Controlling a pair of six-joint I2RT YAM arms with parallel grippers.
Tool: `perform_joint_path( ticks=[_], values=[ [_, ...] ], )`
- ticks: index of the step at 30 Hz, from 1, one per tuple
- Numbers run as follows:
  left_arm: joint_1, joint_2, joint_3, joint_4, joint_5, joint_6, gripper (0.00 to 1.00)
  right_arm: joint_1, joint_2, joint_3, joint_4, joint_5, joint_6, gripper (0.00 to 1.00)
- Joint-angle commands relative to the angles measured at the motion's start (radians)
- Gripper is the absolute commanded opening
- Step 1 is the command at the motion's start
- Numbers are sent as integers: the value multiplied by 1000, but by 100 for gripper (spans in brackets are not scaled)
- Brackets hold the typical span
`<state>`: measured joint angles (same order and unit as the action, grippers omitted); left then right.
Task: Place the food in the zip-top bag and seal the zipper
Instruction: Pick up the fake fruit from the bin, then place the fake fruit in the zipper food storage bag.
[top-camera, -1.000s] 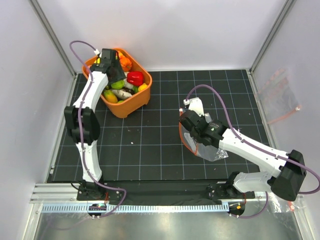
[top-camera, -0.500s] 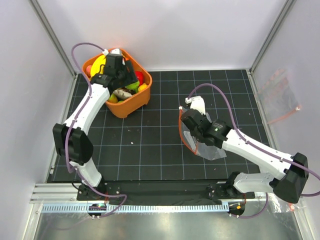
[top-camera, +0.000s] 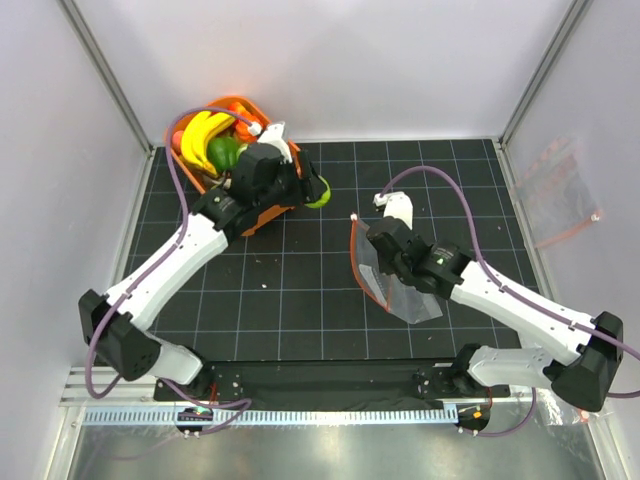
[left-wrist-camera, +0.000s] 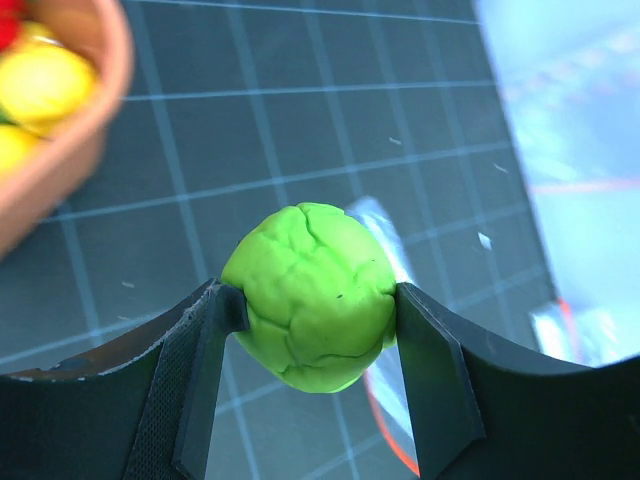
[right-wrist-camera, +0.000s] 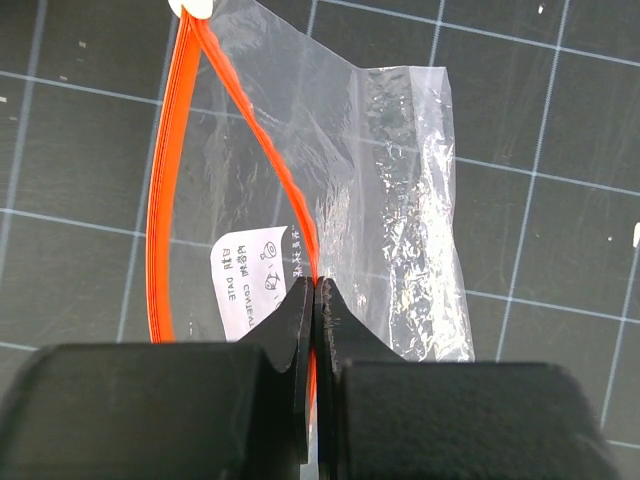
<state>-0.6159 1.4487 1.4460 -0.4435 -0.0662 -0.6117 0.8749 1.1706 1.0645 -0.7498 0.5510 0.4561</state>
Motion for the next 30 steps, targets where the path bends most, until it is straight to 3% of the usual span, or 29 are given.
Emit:
perform_joint_path(
  ticks=[1, 13, 30],
  values=[
    [-45, -68, -53, 103, 14, -51, 48, -2, -51, 48, 43, -19, 26, 1],
    [-290, -137, -168, 212, 22, -126, 48, -4, -84, 41, 66, -51, 75, 1],
    [-404, -79, -283, 304, -30, -183, 48, -19, -245, -15, 89, -8, 182, 1]
  ],
)
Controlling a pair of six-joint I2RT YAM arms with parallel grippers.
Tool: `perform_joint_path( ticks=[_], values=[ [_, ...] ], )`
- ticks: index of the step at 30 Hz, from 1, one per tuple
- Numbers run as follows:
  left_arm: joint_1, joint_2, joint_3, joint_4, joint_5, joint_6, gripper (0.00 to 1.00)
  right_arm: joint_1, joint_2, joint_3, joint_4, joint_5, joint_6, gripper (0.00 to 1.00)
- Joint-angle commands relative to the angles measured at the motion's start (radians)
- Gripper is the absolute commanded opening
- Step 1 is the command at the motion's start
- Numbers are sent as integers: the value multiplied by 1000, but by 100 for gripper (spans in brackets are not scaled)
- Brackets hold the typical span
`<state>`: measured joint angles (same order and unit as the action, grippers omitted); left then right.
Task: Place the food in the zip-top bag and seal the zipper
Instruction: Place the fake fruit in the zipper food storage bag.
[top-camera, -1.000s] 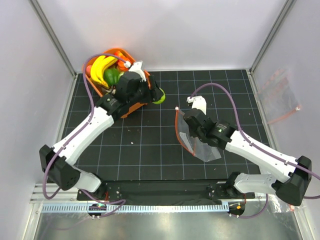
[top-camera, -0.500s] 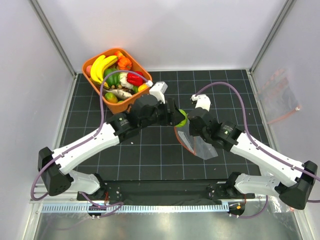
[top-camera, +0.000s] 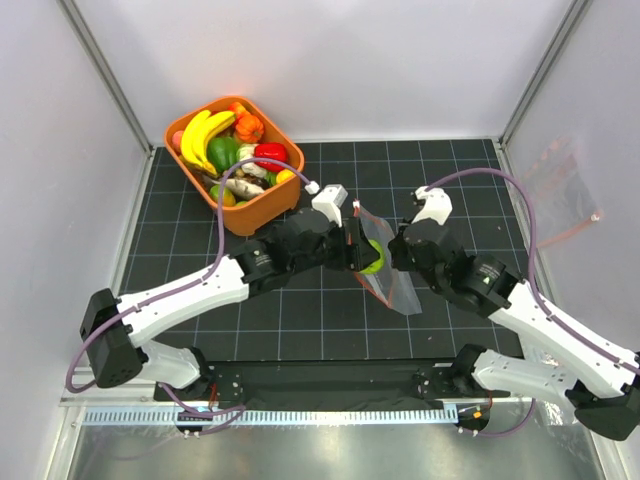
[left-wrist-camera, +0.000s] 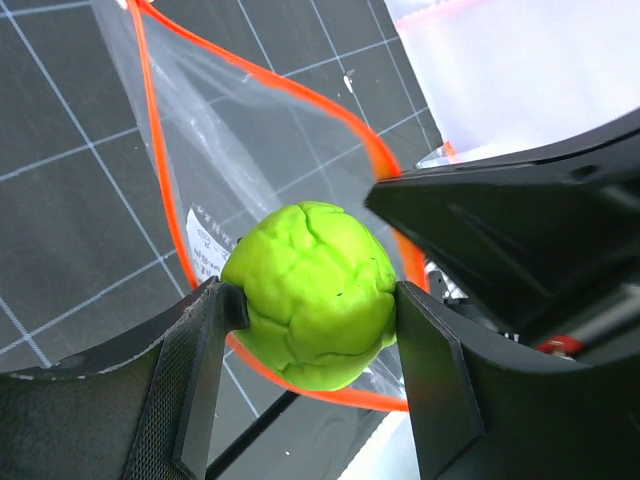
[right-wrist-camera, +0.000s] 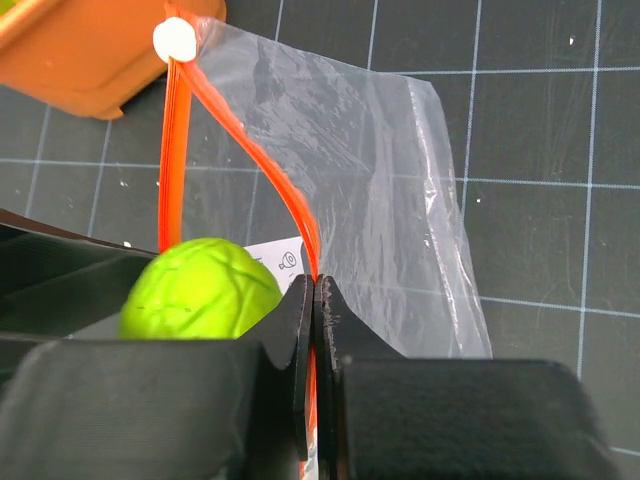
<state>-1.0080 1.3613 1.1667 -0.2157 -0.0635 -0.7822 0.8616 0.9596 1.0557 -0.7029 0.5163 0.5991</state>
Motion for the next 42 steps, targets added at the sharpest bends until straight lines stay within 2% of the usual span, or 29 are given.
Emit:
perform_joint_path(
  ticks=[1, 6, 16, 17, 28, 32, 35, 39, 42],
  values=[
    [-20, 13, -2, 79, -33, -12, 48, -6, -36, -8, 45, 24, 41, 1],
    [-43, 47, 19, 61, -79, 4, 50, -7, -47, -26, 42, 7, 59, 1],
    [-47, 56, 51, 22, -102, 24, 94, -9, -82, -57, 43, -1, 77, 1],
    [-47, 47, 53, 21, -102, 29, 95, -7, -84, -59, 43, -2, 76, 1],
    [-47, -1, 48, 15, -59, 8, 95, -10, -101, -66, 40, 2, 77, 1],
    [-46, -40, 42, 18, -19, -17, 91, -10, -114, -68, 28, 13, 74, 1],
    [-44, -82, 37, 21, 5, -26, 86, -10, -130, -72, 20, 21, 74, 1],
    [-37, -132, 18, 32, 51, -55, 74, -10, -144, -77, 10, 27, 73, 1],
    [-26, -159, 8, 35, 108, -72, 70, -12, -151, -80, 5, 28, 74, 1]
  ],
)
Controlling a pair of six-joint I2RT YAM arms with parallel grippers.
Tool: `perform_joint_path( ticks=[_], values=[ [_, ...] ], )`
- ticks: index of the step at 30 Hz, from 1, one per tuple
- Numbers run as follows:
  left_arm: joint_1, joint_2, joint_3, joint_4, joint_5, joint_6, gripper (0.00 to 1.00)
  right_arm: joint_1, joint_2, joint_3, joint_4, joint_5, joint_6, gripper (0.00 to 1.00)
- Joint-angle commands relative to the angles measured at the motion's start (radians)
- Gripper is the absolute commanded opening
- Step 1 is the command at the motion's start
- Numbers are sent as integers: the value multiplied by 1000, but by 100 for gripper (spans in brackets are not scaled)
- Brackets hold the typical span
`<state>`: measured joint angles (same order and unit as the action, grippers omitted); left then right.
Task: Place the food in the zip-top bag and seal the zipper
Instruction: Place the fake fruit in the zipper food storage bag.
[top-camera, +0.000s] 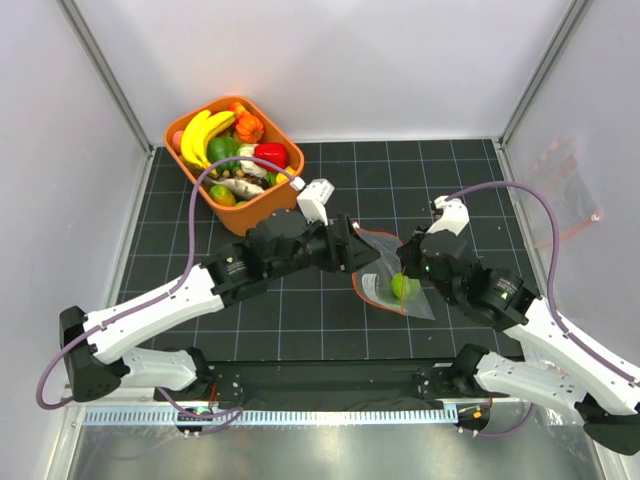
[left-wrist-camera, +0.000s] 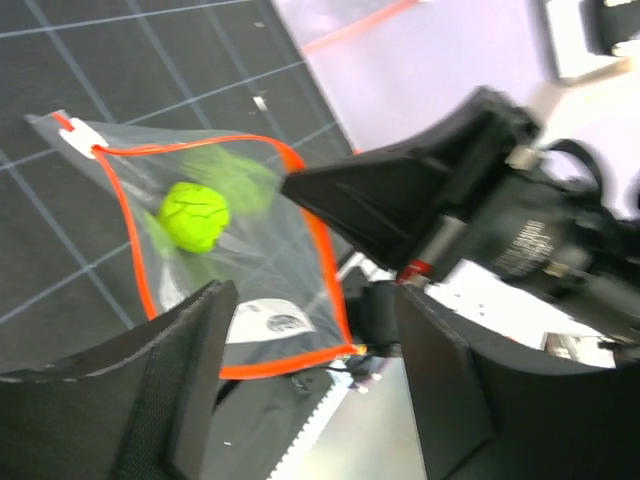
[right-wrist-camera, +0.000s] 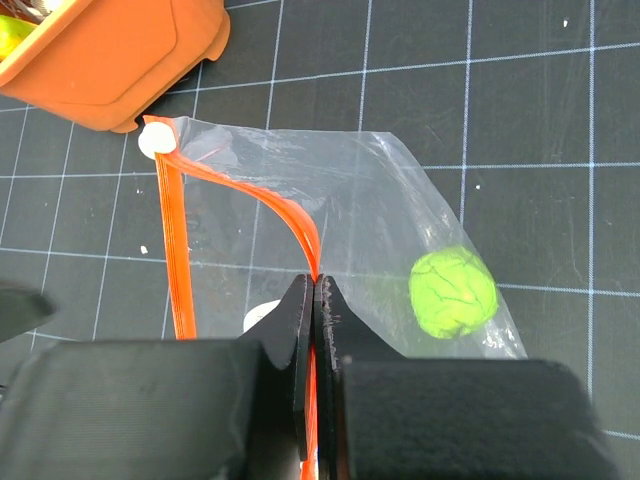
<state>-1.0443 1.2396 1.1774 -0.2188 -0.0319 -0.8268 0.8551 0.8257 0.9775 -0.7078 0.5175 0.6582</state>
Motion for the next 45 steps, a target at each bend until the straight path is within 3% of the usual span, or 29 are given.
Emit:
perform_joint_path(
  ticks=[1, 4, 5, 6, 7, 15, 23, 24, 25, 26, 32, 38, 40, 41, 42, 45],
  values=[
    [13, -43, -2, 41, 85, -31, 67, -4, -19, -2, 7, 26, 12, 1],
    [15, -61, -5, 42, 118, -37, 54, -4, -26, 0, 4, 26, 12, 1],
    [15, -65, -7, 44, 130, -37, 37, -4, -28, 0, 2, 26, 14, 1],
    [15, -68, -7, 45, 133, -34, 29, -4, -28, 0, 2, 26, 11, 1],
    [15, -71, -5, 45, 148, -31, 1, -4, -31, 0, 1, 26, 11, 1],
    [39, -115, -65, 148, 243, -29, 0, -4, -31, 6, -5, 30, 6, 1],
    [125, -103, -130, 304, 374, -210, 1, -4, -34, 4, -7, 29, 7, 1],
    [136, -95, -146, 323, 383, -234, 6, -2, -37, 4, -10, 29, 6, 1],
    [148, -94, -156, 340, 406, -257, 29, -4, -36, 4, -10, 29, 6, 1],
    [155, -89, -163, 376, 415, -299, 35, -4, -34, 4, -9, 27, 9, 1],
    [190, -57, -186, 449, 474, -371, 43, -4, -40, 1, -10, 27, 9, 1],
    [199, -71, -191, 417, 454, -356, 48, -4, -48, 0, -15, 33, 8, 1],
    [199, -84, -183, 362, 425, -327, 63, -4, -46, 1, -15, 33, 6, 1],
    [201, -100, -177, 337, 411, -327, 75, -2, -46, 1, -15, 32, 7, 1],
    [201, -104, -173, 311, 382, -330, 98, -4, -48, 1, -15, 32, 8, 1],
    [213, -121, -177, 279, 359, -339, 100, -4, -48, 0, -13, 30, 9, 1]
  ],
)
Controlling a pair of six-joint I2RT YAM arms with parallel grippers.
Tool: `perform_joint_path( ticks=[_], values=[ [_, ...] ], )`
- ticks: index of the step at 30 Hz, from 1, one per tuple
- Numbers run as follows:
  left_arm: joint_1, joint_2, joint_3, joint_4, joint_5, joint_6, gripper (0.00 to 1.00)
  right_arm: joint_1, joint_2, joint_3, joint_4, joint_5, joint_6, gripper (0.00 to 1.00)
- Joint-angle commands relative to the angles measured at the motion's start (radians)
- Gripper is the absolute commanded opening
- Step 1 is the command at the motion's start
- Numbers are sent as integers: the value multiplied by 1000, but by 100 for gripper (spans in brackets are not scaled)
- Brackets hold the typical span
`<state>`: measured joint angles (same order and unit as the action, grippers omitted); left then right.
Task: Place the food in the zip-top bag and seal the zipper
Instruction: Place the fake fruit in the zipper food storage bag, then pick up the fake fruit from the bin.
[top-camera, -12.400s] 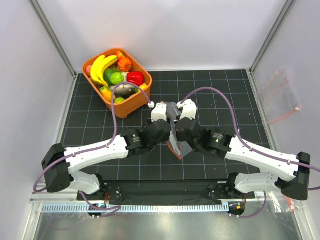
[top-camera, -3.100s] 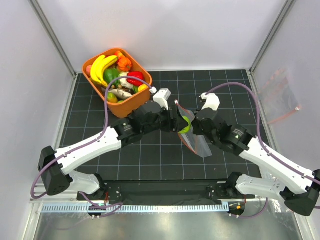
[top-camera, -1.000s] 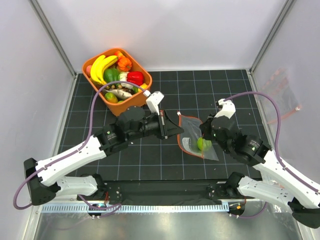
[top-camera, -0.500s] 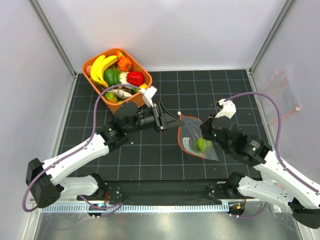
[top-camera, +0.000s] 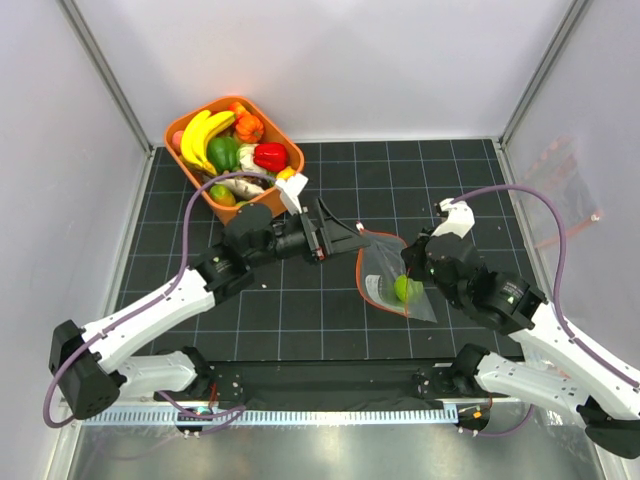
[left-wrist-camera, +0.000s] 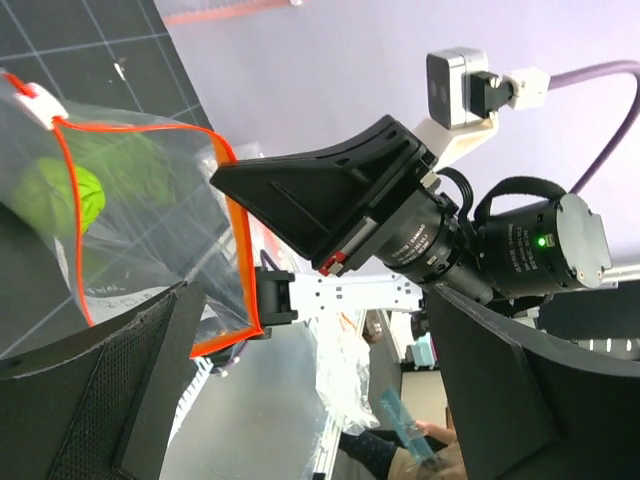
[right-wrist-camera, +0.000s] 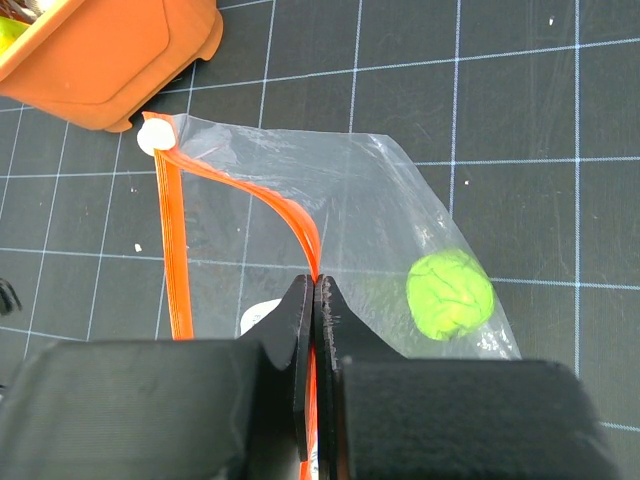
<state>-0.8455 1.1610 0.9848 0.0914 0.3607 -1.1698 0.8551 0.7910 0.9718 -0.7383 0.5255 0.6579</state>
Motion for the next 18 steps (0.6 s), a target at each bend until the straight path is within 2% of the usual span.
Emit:
perform_joint_path(
  ticks=[1, 3, 6, 8, 11, 13, 14, 18],
  values=[
    [23, -41, 14, -56, -28, -40, 100, -4, -13, 5, 17, 21, 11, 1],
    [66, -40, -6, -58, 15, -97, 100, -4, -13, 5, 19, 19, 9, 1],
    [118, -34, -75, 120, 105, -163, 100, -4, -13, 5, 19, 19, 11, 1],
    [141, -29, -104, 125, 109, -220, 99, -4, -12, 5, 20, 19, 11, 1],
    [157, -12, -100, 113, 130, -217, 90, -4, -16, 4, 19, 21, 9, 1],
    [164, -1, -78, 74, 130, -200, 74, -4, -15, 4, 17, 24, 9, 1],
    [166, 5, -72, 65, 130, -183, 60, -4, -15, 4, 16, 25, 8, 1],
    [181, 20, -32, -8, 119, -125, 42, -4, -18, 2, 16, 25, 8, 1]
  ],
)
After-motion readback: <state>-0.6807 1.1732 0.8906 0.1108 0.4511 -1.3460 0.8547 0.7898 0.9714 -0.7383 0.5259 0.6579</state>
